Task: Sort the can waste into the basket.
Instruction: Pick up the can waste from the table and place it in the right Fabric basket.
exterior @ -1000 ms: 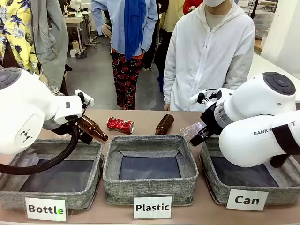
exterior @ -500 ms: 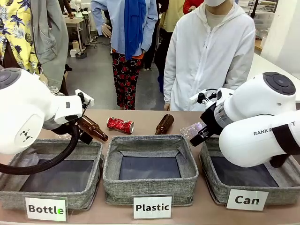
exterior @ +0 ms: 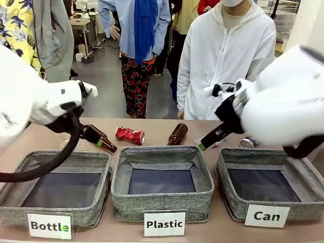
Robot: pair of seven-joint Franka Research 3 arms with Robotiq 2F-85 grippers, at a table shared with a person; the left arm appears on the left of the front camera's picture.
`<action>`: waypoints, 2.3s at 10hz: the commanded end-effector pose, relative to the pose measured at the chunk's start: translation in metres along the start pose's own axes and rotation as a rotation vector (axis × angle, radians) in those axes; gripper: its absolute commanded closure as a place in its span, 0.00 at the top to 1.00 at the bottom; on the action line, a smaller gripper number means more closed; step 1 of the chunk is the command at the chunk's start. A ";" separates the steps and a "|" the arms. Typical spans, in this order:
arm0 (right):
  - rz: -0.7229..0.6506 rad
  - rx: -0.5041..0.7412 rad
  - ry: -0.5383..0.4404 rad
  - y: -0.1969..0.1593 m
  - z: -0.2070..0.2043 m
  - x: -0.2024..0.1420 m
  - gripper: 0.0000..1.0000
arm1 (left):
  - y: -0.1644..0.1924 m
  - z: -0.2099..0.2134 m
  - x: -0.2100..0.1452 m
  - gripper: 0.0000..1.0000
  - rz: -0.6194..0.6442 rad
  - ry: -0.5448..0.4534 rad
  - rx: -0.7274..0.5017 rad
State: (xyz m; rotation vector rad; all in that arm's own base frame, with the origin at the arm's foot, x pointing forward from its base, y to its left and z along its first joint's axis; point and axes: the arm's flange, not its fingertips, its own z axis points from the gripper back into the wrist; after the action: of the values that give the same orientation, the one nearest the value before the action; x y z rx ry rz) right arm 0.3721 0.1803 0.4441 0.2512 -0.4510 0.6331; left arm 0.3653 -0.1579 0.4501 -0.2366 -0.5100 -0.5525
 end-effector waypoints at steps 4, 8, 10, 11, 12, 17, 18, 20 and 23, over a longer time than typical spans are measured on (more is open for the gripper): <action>-0.130 0.578 -0.204 -0.079 0.126 -0.095 1.00 | 0.049 0.134 -0.123 1.00 0.016 -0.154 -0.545; -0.408 0.689 -0.447 -0.160 0.123 -0.195 1.00 | 0.179 0.104 -0.238 1.00 0.550 -0.366 -0.732; -0.575 0.664 -0.515 -0.187 0.122 -0.225 1.00 | 0.208 0.072 -0.260 1.00 0.722 -0.451 -0.841; -0.664 0.602 -0.510 -0.195 0.121 -0.234 1.00 | 0.206 0.061 -0.271 1.00 0.807 -0.512 -0.885; -0.767 0.554 -0.490 -0.204 0.115 -0.244 1.00 | 0.196 0.053 -0.268 1.00 0.869 -0.563 -0.897; -0.696 0.609 -0.490 -0.241 0.130 -0.240 1.00 | 0.256 0.081 -0.281 1.00 0.861 -0.493 -0.849; -0.696 0.609 -0.490 -0.241 0.130 -0.240 1.00 | 0.256 0.081 -0.281 1.00 0.861 -0.493 -0.849; -0.696 0.609 -0.490 -0.241 0.130 -0.240 1.00 | 0.256 0.081 -0.281 1.00 0.861 -0.493 -0.849; -0.696 0.609 -0.490 -0.241 0.130 -0.240 1.00 | 0.250 0.096 -0.267 1.00 0.794 -0.486 -0.806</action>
State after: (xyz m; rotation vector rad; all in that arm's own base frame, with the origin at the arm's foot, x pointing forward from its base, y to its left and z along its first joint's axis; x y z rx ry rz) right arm 0.3037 -0.1768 0.4211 1.0938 -0.5511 -0.0274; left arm 0.2733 0.2042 0.3576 -1.3362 -0.5571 0.1903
